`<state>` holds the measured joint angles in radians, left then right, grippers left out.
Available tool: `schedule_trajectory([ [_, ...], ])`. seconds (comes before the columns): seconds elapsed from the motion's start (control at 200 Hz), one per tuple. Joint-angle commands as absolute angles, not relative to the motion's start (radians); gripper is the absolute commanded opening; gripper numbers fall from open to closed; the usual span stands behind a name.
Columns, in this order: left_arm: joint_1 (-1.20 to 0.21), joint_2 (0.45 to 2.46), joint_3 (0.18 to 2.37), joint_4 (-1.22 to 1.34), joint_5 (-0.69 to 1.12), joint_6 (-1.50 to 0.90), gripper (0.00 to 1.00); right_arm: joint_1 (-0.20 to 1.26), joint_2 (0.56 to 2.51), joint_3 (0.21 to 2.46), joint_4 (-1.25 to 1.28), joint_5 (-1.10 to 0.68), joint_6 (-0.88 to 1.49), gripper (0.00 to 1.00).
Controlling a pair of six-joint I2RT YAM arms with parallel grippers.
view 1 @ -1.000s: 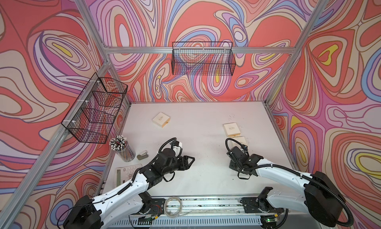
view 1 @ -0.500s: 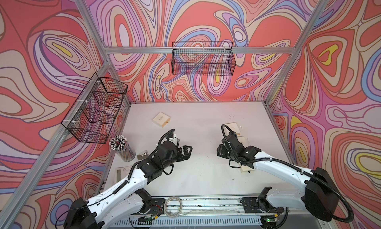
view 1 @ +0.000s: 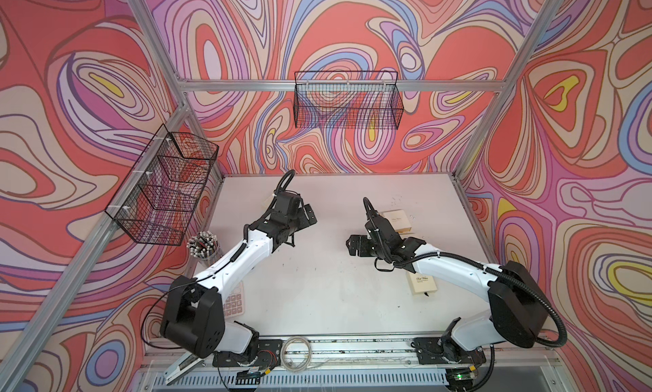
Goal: Take out the earrings from the drawer-style jewelry box
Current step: Move the jewelry box to the center of the board.
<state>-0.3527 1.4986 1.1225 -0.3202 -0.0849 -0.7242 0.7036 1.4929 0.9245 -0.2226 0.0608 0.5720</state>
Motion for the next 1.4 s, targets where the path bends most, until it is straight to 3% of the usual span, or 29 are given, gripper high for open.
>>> schedule_trajectory([
  [0.0,-0.281,1.600,1.214,-0.388,-0.103,-0.697,1.00,0.709,1.496,0.925,-0.174,0.039,0.522,0.98],
  [0.461,-0.118,2.091,1.763,-0.541,-0.184,-0.531,1.00,0.709,1.450,0.793,-0.088,-0.019,0.522,0.98],
  [0.796,-0.031,2.374,2.099,-0.602,-0.035,-0.475,1.00,0.709,1.531,0.792,-0.068,-0.099,0.527,0.98],
  [1.137,0.005,2.569,2.362,-0.715,0.187,-0.450,0.92,0.709,1.549,0.788,-0.075,-0.103,0.549,0.98],
  [1.392,0.000,2.568,2.335,-0.734,0.290,-0.428,0.89,0.709,1.539,0.782,-0.092,-0.094,0.556,0.98],
])
